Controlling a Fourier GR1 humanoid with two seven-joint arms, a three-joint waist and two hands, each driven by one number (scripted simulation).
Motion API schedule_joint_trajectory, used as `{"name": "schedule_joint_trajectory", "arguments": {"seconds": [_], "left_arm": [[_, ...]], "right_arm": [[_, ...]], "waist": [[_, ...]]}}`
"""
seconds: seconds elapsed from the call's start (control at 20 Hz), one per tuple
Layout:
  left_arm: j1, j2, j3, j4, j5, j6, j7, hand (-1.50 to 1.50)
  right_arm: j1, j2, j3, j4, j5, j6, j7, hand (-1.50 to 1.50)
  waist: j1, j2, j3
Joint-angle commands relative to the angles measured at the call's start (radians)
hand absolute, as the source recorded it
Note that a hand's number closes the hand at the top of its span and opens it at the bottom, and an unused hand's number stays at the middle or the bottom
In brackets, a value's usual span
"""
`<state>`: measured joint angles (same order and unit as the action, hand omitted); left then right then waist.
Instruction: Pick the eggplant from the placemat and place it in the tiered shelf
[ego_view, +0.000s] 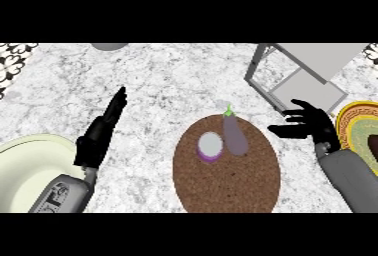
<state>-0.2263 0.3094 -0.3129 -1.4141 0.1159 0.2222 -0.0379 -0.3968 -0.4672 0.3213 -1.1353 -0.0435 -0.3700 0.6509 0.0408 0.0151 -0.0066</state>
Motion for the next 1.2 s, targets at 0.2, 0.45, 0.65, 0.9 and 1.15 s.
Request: {"name": "schedule_joint_trajectory", "arguments": {"seconds": [0.2,0.45,0.65,0.9,1.15], "left_arm": [[0.03,-0.036,0.004,0.022,-0.02,-0.001,-0.003,0.0],[0.0,-0.003,0.028,0.025,-0.001,-0.052,0.019,0.0],[-0.028,-0.031,0.036,0.029,0.002,-0.046,0.04,0.0],[-0.077,-0.041,0.037,0.037,-0.013,-0.042,0.055,0.0],[-0.034,-0.065,0.014,0.04,-0.034,-0.025,0.026,0.0]], "right_arm": [[-0.26,0.08,-0.059,0.176,-0.071,0.199,0.092,-1.5],[-0.479,0.053,-0.05,0.317,-0.094,0.44,0.191,-1.5],[-0.624,0.084,-0.049,0.424,-0.103,0.55,0.288,-1.5],[-0.727,0.135,-0.011,0.548,-0.127,0.77,0.356,-1.5],[-0.795,0.186,0.048,0.654,-0.137,0.955,0.431,-1.5]], "waist": [[-0.017,-0.012,0.007],[0.003,-0.006,0.007],[0.004,-0.005,0.006],[0.019,0.004,0.006],[0.029,0.003,0.005]]}}
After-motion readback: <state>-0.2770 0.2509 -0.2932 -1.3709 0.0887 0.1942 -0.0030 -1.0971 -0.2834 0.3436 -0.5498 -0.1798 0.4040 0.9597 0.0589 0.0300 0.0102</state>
